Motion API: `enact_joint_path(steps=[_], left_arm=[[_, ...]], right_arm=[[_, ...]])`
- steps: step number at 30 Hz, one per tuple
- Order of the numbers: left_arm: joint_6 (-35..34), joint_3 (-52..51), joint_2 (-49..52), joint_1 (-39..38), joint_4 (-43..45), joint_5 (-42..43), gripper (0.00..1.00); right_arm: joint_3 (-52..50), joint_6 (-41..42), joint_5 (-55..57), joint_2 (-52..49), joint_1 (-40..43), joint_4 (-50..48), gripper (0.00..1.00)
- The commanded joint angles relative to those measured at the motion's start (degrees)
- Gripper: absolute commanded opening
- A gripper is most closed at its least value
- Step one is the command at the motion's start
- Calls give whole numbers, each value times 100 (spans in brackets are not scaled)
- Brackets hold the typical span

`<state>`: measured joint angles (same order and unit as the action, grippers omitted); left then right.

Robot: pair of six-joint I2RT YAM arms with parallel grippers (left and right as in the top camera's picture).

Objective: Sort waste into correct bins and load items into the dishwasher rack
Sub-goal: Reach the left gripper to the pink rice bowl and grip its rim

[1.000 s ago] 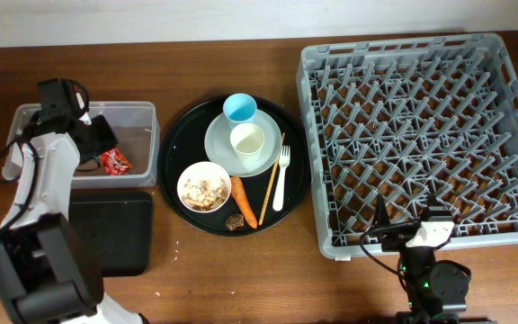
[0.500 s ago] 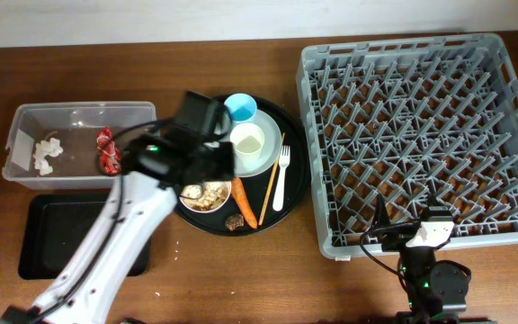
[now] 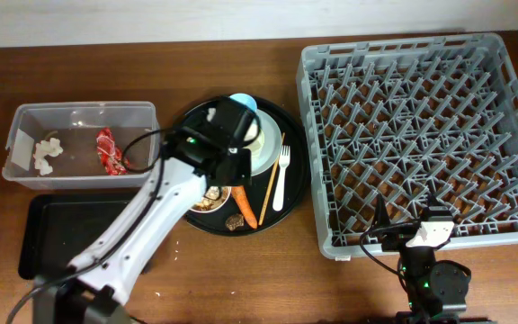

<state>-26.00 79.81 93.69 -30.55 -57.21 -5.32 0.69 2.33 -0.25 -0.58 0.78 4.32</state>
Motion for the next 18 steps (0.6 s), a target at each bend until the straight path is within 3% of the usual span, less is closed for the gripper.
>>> enact_joint_path(steps=[1,8,18], left_arm=[[-70,-17,409,-81,11,-415,22],[-164,-17,1458,-81,409,-629,22],[-164,-184,1626,-81,472,-802,22]], right_arm=[[-37,-39,48,39,42,24,99],[-37,-39,48,39,42,24,99],[-37,-39,48,39,42,24,99]])
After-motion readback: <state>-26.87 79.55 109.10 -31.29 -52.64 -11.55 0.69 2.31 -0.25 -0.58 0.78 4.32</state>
